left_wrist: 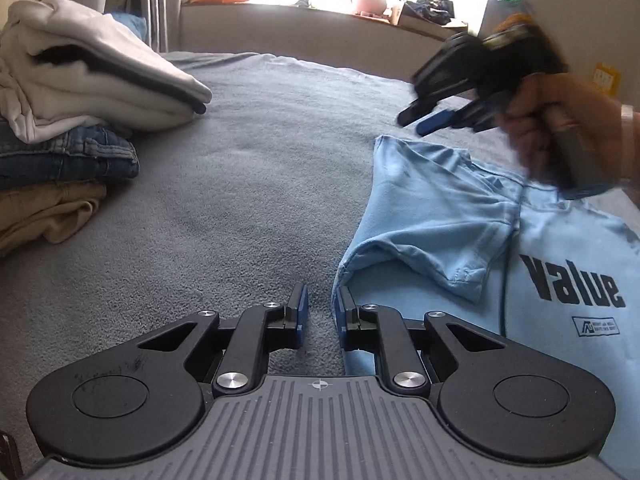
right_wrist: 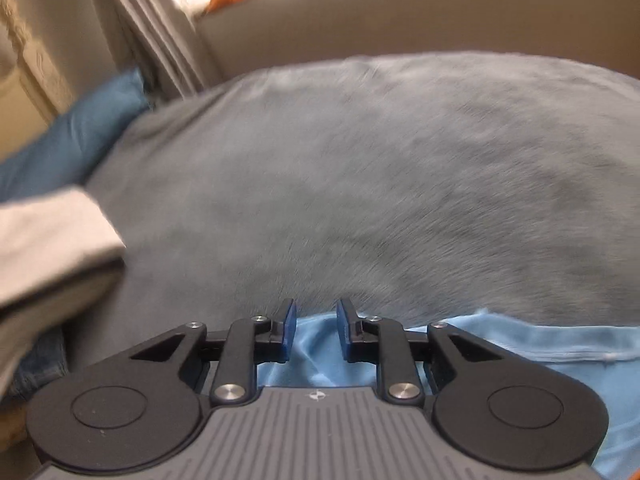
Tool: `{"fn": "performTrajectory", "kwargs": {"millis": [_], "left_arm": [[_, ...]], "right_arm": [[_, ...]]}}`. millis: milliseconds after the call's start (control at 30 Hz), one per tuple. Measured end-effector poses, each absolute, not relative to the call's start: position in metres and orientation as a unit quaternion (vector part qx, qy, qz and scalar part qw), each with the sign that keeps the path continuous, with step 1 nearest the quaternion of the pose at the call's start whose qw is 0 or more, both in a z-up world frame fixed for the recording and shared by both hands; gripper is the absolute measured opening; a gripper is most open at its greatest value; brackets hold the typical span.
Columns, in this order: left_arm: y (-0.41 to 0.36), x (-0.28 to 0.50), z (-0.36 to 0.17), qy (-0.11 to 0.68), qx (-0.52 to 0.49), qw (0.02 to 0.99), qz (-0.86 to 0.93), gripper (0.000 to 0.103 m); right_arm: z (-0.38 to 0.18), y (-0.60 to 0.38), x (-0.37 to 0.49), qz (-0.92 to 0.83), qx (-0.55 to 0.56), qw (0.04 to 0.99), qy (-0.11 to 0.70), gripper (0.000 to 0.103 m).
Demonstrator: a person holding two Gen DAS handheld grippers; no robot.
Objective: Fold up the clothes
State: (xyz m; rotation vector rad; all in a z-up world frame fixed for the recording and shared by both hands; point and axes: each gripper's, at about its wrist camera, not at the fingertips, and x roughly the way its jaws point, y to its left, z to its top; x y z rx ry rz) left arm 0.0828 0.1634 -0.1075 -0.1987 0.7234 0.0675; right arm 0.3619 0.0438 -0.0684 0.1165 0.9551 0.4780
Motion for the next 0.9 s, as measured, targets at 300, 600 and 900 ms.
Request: {"fn": "performTrajectory", "kwargs": {"millis": [300, 600, 900], "left_arm": [[0.165, 0.084, -0.11, 0.354, -0.104, 0.929, 0.033, 0.014], [0.161, 0.084, -0.111, 0.352, -0.097, 0.93, 0.041, 0.015], [0.165, 0.085, -0.112, 0.35, -0.101, 0.93, 0.042, 0.016]], "right_arm": [[-0.03, 0.053, 0.214, 0.495, -0.213, 0.708, 0.457, 0.037], [-0.077, 0.071, 0.148, 0.475, -0.403, 0.694, 0.362, 0.017], [-0.057, 0.058, 0.141, 0.499, -0.398, 0.677, 0.368, 0.004]]}}
